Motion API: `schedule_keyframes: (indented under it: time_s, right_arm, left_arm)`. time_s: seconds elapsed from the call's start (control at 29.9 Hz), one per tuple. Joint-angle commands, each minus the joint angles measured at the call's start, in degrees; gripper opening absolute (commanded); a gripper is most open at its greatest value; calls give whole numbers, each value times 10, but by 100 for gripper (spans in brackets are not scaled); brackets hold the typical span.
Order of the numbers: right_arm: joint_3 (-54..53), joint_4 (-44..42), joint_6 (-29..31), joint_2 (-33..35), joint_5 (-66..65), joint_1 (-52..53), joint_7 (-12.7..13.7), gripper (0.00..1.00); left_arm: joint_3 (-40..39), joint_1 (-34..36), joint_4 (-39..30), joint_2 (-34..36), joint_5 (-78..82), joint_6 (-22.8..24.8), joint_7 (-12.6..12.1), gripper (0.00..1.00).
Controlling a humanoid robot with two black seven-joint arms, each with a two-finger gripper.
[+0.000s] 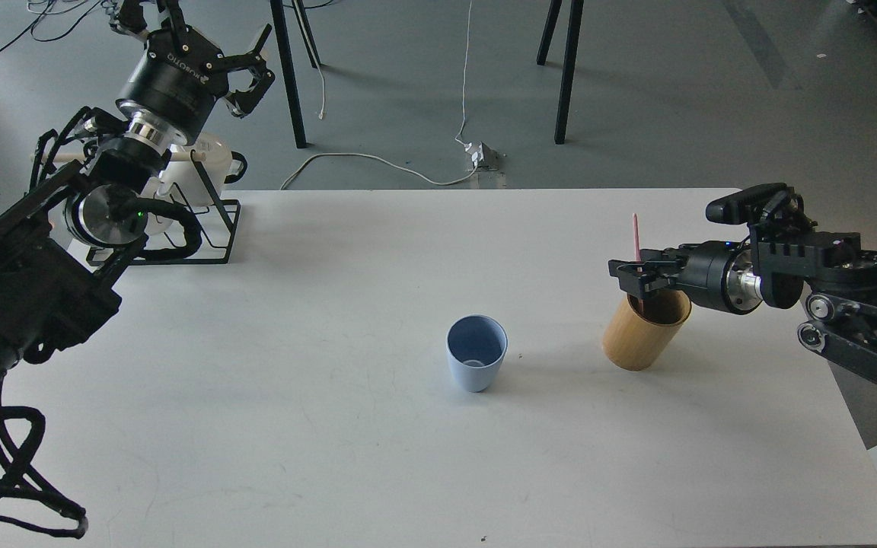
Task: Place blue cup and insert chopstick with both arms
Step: 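Reach the right gripper to the pink stick in the tan cup and grasp, then lift the pink stick out of the tan cup with the right gripper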
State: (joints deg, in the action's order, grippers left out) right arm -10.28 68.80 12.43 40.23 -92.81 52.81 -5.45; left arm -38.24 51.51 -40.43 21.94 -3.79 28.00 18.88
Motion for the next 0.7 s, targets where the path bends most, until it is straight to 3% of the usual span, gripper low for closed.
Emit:
schedule_keyframes:
  time_s: [0.0, 0.27, 0.5, 0.67]
  right_arm:
    - [0, -2, 0, -1, 0, 0, -1, 28]
    - [1, -2, 0, -1, -1, 0, 0, 1]
    - [0, 23, 0, 10, -1, 3, 0, 0]
    - [-1, 56, 0, 60, 0, 24, -1, 0]
  left_arm:
    - [0, 1, 6, 0, 0, 0, 0, 100]
    - [2, 0, 7, -1, 2, 0, -1, 100]
    - [4, 1, 18, -1, 3, 0, -1, 100]
    - [4, 2, 18, -1, 4, 0, -1, 100]
